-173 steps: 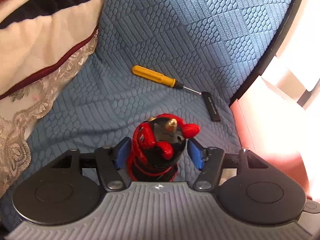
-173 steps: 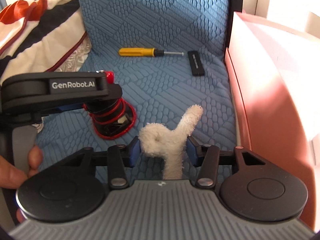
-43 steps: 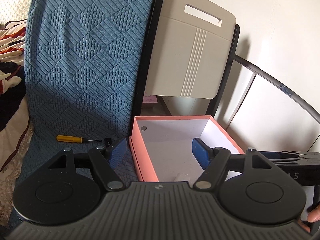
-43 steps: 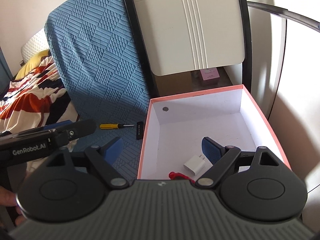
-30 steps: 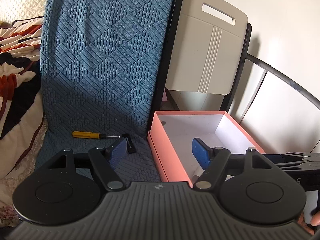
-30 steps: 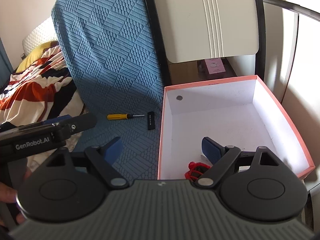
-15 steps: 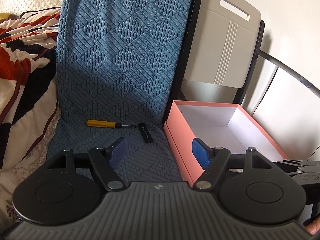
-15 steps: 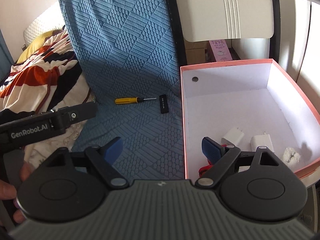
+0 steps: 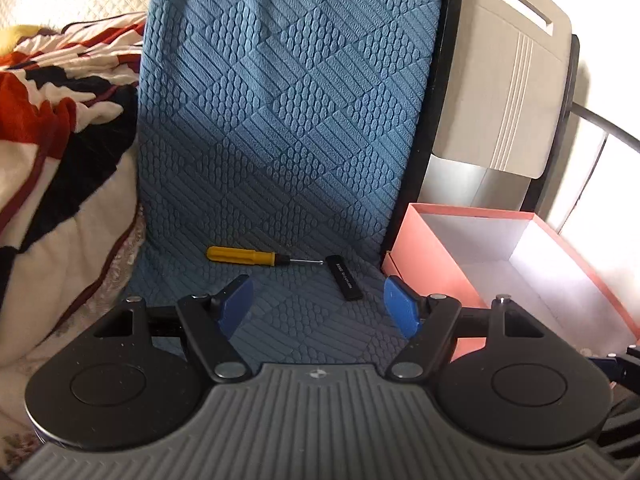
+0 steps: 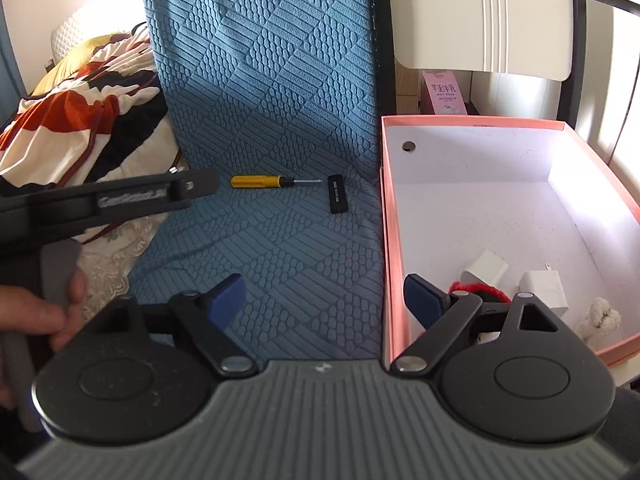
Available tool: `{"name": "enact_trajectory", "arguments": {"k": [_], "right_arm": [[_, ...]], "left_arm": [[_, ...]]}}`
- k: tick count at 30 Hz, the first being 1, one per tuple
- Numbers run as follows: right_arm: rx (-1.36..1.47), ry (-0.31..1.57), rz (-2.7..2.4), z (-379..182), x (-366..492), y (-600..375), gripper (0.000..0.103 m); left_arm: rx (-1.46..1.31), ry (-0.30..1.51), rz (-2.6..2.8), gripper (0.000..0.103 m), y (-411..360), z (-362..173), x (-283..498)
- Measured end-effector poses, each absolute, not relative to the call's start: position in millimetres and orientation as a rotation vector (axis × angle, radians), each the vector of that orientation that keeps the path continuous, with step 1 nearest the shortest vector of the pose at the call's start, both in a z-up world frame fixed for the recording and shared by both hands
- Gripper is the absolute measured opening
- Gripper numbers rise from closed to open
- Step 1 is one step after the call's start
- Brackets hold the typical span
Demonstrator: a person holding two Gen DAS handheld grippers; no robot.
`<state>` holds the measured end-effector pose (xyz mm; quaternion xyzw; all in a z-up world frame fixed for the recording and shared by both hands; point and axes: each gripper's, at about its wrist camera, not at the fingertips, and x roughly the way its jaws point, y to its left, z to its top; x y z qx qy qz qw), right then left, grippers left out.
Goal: Organize rigid objects
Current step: 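Withdraw both tools from the box back toward the cushion, then approach the yellow screwdriver with the left gripper while the right approaches the black USB stick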
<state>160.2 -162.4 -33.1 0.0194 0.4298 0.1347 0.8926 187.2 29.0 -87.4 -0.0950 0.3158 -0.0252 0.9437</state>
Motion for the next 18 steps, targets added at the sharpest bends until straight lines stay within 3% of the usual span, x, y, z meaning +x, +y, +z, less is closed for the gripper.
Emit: {"name": "enact_trajectory", "arguments": {"k": [12,14,15,18], "right_arm": [[-0.036,0.847,0.389,-62.3,204.7,-106.2,0.087],[-0.052,0.851,0.412,-67.3,213.0,-98.2,0.083],[-0.048,0.859,0.428,-70.2,217.8,-94.8,0.076],[-0.030,0.893,0.458,-80.1,234.0,-88.2,0.076]], "left_arm": [[-0.177,0.773,-0.002,0.077,74.5,-133.0,275.6],[-0.191,0.826,0.007,0.077,83.5,-142.0,287.9],[-0.186,0.847,0.013,0.077,86.4,-146.1,292.7],[-0.155,0.881,0.006,0.077,92.3,-148.0,307.2]]}}
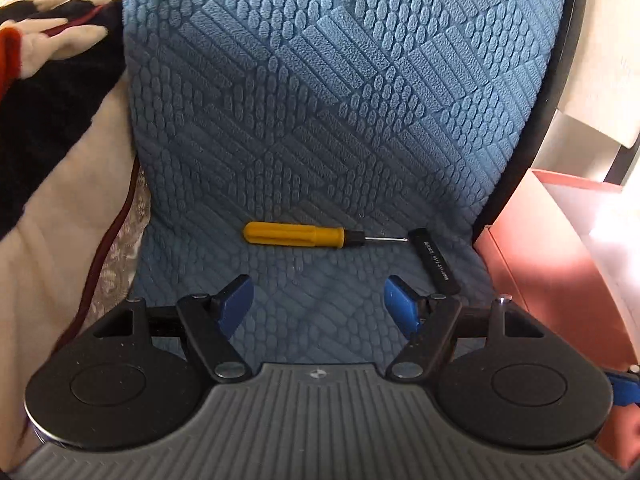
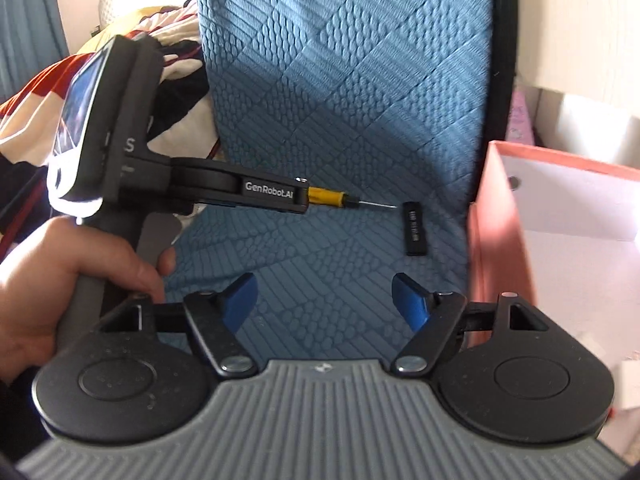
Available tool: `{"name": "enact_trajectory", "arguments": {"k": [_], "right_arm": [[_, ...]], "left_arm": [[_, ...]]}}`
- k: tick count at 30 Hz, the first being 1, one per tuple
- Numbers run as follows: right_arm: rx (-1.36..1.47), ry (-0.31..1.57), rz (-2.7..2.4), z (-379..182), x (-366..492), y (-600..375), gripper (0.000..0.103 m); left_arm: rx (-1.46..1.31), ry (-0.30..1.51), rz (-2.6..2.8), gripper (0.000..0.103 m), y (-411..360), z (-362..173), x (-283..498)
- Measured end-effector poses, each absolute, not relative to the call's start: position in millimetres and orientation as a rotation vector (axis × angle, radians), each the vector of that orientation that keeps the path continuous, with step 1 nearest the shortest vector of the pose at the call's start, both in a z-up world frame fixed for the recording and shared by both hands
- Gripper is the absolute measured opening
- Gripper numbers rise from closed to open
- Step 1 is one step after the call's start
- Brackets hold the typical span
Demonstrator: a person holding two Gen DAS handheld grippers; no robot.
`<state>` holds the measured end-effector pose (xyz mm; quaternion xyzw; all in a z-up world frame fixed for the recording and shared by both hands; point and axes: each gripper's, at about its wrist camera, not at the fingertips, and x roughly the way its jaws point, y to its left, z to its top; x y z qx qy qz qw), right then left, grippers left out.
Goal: Organize rigid objects
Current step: 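Approach the yellow screwdriver with the left gripper while the right approaches the black USB stick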
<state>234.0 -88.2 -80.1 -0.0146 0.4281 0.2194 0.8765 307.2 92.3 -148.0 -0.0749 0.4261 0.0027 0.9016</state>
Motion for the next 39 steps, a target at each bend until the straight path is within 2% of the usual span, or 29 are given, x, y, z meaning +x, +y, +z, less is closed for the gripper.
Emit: {"name": "enact_trajectory", "arguments": {"k": [4,6,17,28,39], "right_arm": [[0.005,0.935,0.459,-89.3,258.3,-84.5,0.075],[-0.010,0.923,0.455,-89.6,268.2,-81.0,0.070],[-0.089,0.981,0.411,-130.6,343.7,-64.6,0.066],[-0.148,1.060,0.341,-170.5,386.9,-66.1,0.065],[-0.082,1.130,0.281,-193.6,398.0,-76.4,0.063]], "left_arm": [[-0.147,0.869,-0.021,0.077,106.9,-143.8,326.5],[-0.154,0.896,-0.020,0.077,117.7,-149.7,340.1],[-0.142,1.031,-0.071,0.075,153.3,-191.1,393.2],[-0.138,0.991,-0.215,0.075,145.7,-203.7,409.3],[-0.228,1.005,-0.251,0.075,167.4,-212.4,418.6]]}}
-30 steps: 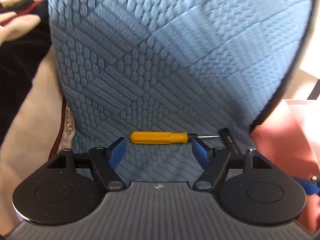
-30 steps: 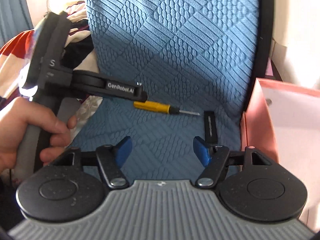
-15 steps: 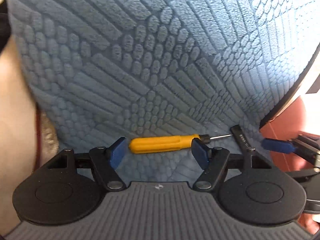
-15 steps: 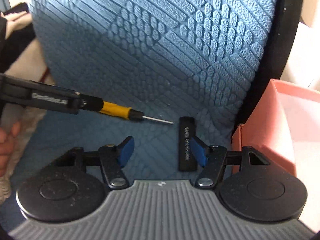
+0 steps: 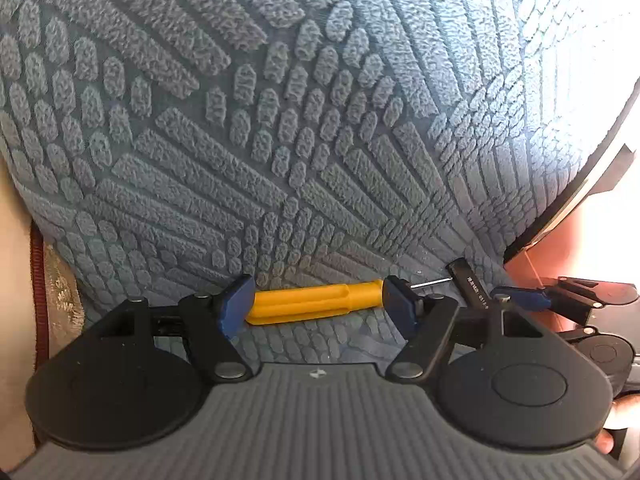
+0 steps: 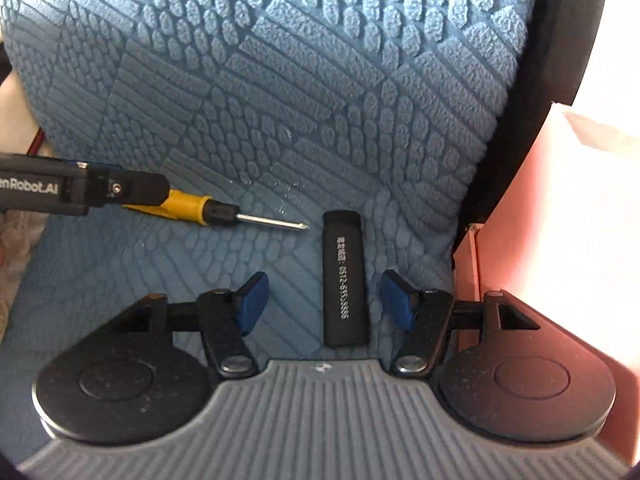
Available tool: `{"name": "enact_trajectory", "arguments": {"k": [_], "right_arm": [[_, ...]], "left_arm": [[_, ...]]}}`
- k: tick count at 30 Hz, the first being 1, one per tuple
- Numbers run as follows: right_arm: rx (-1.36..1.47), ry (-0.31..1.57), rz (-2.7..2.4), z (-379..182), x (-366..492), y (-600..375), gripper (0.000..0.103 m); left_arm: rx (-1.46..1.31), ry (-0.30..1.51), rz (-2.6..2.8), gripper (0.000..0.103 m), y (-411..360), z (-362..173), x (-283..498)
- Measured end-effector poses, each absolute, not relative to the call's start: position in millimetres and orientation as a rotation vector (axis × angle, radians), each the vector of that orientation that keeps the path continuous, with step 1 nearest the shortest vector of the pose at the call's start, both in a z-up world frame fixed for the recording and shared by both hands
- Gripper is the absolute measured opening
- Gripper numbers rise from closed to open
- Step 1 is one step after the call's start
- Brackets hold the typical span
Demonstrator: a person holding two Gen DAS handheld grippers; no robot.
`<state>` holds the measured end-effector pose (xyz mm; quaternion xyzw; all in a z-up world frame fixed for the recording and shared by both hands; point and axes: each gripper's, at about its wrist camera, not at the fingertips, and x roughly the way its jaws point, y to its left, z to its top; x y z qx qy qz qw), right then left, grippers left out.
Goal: Organize rigid objects
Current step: 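Approach the yellow screwdriver with the left gripper while the right approaches the black USB stick, then close the left gripper on the screwdriver while the right grips the USB stick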
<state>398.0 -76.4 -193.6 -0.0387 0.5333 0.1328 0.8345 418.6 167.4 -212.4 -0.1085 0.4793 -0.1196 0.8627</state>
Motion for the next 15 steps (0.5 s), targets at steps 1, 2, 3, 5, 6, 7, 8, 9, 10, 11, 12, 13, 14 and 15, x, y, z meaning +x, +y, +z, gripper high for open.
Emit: {"name": "enact_trajectory", "arguments": {"k": [1,2,3,5,6,7,8,9,10,11,12,13,14,15], "right_arm": [[-0.078,1.126,0.273,-194.8,398.8,-77.4,0.061],[-0.076,1.120,0.262,-196.2,399.3,-77.4,0.059],[-0.089,1.111,0.254,-196.6,398.5,-76.2,0.054],[-0.115,1.097,0.271,-196.8,398.6,-70.8,0.040],[-0.137,1.092,0.274,-197.0,397.8,-67.7,0.030],[-0.161,1.088,0.273,-196.8,396.5,-64.9,0.030],[-0.182,1.084,0.273,-196.8,395.0,-62.7,0.030],[-0.195,1.080,0.273,-197.2,393.4,-61.2,0.029],[-0.198,1.081,0.269,-197.2,392.7,-60.8,0.029],[-0.193,1.086,0.263,-196.6,391.3,-60.0,0.029],[-0.186,1.090,0.259,-196.7,390.4,-60.4,0.029],[-0.183,1.094,0.258,-196.8,389.5,-60.2,0.029],[-0.185,1.098,0.258,-196.5,388.9,-60.0,0.029],[-0.189,1.101,0.262,-194.1,386.9,-59.1,0.029]], "left_arm": [[-0.222,1.006,-0.258,0.075,167.2,-212.3,418.6],[-0.214,1.008,-0.271,0.075,166.3,-212.0,418.5],[-0.206,1.012,-0.288,0.075,167.1,-210.9,415.0],[-0.188,1.021,-0.319,0.075,163.4,-209.9,413.0],[-0.188,1.034,-0.339,0.075,161.7,-209.9,412.6],[-0.187,1.036,-0.357,0.075,160.1,-208.9,411.6],[-0.181,1.042,-0.373,0.075,157.8,-208.5,410.8],[-0.168,1.046,-0.384,0.075,153.8,-209.0,410.1],[-0.150,1.047,-0.389,0.075,150.7,-208.2,408.4],[-0.130,1.046,-0.392,0.075,148.4,-207.3,406.9],[-0.115,1.042,-0.388,0.075,144.9,-206.5,405.5],[-0.108,1.035,-0.379,0.075,143.7,-206.3,406.7],[-0.106,1.030,-0.369,0.075,144.3,-206.2,406.6],[-0.105,1.024,-0.363,0.075,142.3,-209.6,413.8]]}}
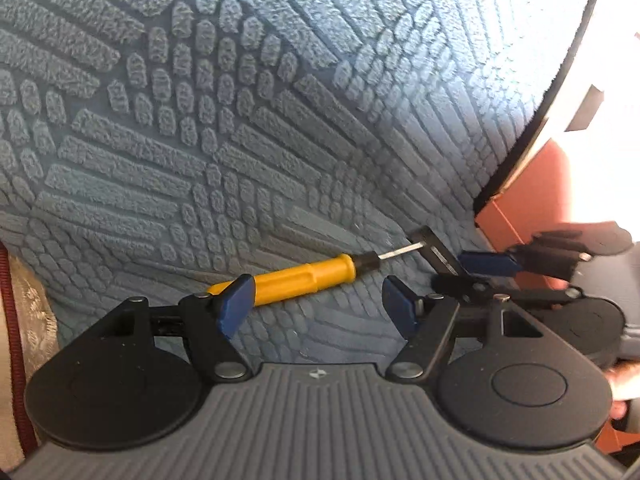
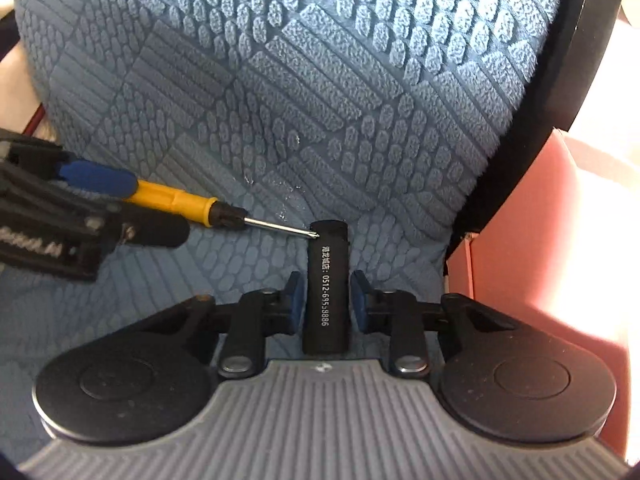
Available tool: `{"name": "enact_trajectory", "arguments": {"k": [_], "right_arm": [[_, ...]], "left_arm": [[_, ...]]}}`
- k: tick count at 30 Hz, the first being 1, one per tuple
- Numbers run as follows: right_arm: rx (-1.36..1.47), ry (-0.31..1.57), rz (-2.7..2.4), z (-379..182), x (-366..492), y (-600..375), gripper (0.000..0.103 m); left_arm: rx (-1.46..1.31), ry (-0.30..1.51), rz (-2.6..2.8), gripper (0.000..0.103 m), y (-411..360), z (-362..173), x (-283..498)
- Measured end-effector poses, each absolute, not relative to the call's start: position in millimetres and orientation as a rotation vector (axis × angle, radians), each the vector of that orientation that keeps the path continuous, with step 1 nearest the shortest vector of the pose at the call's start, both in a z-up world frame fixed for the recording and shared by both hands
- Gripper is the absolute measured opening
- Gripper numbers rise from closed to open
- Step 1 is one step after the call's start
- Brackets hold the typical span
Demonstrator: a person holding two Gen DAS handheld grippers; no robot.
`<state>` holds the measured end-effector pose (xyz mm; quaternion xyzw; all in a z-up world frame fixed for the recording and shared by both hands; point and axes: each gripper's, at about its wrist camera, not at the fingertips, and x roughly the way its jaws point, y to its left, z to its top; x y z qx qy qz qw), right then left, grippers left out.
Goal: Organize rigid objects
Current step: 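Close the left gripper on the screwdriver while the right grips the USB stick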
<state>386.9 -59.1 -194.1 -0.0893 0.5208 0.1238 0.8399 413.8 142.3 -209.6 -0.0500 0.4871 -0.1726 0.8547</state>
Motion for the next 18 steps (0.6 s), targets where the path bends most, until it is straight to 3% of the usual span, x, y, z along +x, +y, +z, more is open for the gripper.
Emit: {"name": "enact_trajectory", "arguments": {"k": [6,18], "right_arm": [[-0.171,1.113,0.271,-177.4,386.5,-62.9,0.029],[-0.153,1.153,0.341,-163.1,394.9,-77.1,0.028]], "left_arm": [[-0.136,0.923,-0.384,0.074,149.7,-206.4,416.8],[-0.021,1.004,-0.386,0.074,151.6,-231.4,438.0]]}}
